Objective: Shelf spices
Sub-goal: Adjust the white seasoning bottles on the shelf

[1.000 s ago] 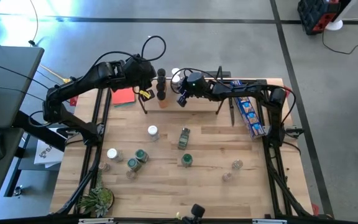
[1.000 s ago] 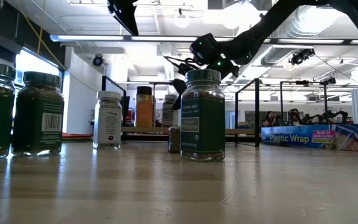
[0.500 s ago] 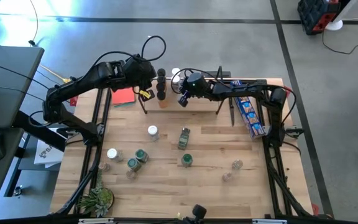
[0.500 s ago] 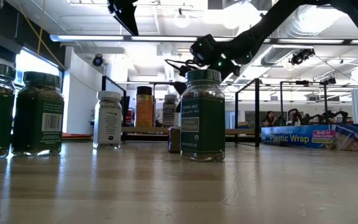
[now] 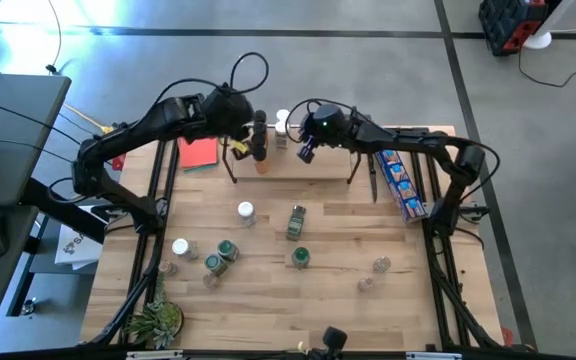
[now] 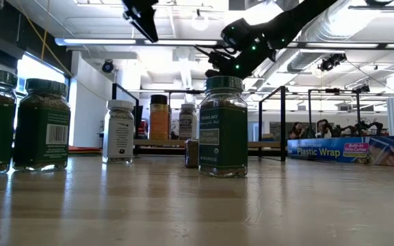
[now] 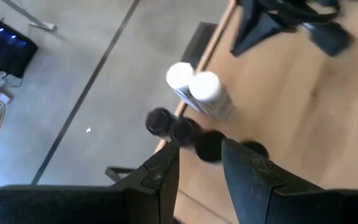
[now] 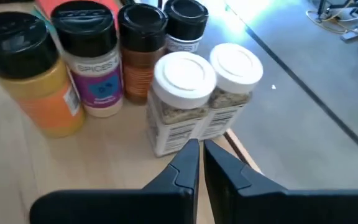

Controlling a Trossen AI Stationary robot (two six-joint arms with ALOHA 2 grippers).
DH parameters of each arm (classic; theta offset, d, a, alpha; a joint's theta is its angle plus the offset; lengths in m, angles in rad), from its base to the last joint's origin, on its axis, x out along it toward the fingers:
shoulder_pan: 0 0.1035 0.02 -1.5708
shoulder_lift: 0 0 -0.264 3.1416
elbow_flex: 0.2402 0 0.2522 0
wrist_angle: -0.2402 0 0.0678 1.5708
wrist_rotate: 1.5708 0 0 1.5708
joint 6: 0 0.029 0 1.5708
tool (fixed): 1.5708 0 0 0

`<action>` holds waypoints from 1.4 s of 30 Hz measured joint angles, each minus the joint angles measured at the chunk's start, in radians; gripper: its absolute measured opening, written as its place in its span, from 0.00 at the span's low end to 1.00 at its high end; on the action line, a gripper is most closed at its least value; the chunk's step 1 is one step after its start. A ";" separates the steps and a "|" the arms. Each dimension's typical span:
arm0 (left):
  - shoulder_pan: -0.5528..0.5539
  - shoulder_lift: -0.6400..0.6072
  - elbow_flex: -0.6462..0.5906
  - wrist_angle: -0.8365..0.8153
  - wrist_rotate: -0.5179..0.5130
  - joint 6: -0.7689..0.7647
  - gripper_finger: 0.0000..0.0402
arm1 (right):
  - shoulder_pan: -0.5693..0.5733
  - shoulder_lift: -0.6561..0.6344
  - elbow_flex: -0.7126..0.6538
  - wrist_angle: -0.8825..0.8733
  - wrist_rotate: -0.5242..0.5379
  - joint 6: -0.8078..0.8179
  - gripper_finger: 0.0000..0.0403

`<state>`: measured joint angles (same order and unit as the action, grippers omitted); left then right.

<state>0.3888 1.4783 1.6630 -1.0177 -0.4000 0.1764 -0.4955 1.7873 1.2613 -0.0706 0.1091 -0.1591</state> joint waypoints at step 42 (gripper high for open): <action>0.387 0.456 0.011 0.471 0.391 0.148 0.02 | -0.172 0.135 0.001 0.228 -0.306 0.163 0.04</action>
<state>0.7757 1.9347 1.6741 -0.5462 -0.0095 0.3248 -0.6678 1.9228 1.2621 0.1569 -0.1970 0.0040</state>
